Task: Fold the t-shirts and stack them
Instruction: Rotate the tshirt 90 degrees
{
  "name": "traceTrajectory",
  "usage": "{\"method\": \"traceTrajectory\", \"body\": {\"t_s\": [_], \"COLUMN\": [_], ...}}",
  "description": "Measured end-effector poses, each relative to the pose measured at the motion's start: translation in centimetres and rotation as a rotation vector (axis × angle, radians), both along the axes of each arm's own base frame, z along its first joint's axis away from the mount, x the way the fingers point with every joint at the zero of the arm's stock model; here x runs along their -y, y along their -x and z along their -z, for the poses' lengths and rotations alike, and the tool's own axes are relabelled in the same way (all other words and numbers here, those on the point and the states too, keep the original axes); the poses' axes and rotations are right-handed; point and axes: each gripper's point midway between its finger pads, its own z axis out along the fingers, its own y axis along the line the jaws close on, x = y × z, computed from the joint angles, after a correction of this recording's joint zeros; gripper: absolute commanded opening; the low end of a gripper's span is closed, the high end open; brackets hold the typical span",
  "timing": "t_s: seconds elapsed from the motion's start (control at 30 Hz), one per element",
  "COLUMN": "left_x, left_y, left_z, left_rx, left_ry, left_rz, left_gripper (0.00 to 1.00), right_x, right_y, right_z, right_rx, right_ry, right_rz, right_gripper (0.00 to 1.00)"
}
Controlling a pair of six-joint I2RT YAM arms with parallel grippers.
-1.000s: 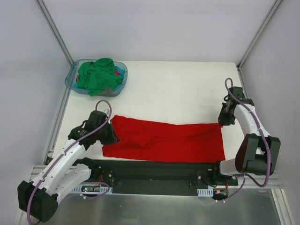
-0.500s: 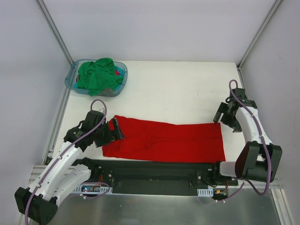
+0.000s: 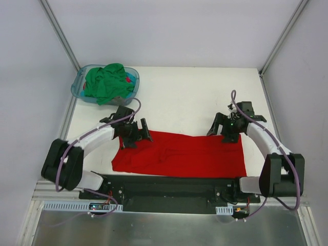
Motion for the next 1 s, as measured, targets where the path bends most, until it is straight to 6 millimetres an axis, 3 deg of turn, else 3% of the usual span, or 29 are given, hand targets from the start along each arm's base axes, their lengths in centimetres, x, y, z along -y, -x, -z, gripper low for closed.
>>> {"method": "traceTrajectory", "body": {"t_s": [0.17,0.27,0.43,0.63,0.73,0.87,1.0], "left_x": [1.6,2.6,5.2,10.0,13.4,16.9,19.1], "left_y": [-3.1,-5.1,-10.3,-19.5,-25.3,-31.2,-34.9], "left_z": [2.4,2.5,2.2,1.3,0.6,0.0,-0.4], "left_rx": [-0.061,-0.065,-0.036,0.036,0.102,0.167,0.217], "left_ry": [-0.011,-0.003,0.034,0.137,0.232,0.353,0.487], "left_rz": [0.011,0.016,0.033,0.061,0.076,0.061,-0.002], "left_gripper": [0.99,0.99,0.99,0.99,0.99,0.99,0.99], "right_x": [-2.5,-2.7,-2.3,-2.8,-3.8,-5.3,-7.8], "right_y": [0.0,0.4,1.0,1.8,2.4,3.1,4.1], "right_z": [2.9,4.4,5.4,5.4,5.3,5.3,5.2], "right_rx": [-0.092,-0.142,-0.164,-0.145,-0.152,-0.171,-0.183], "right_ry": [-0.034,-0.02,-0.002,-0.022,-0.033,-0.042,-0.068], "right_rz": [-0.08,-0.09,-0.074,-0.059,-0.076,-0.101,-0.164], "right_gripper": [0.96,0.96,0.96,0.96,0.96,0.96,0.96]}}
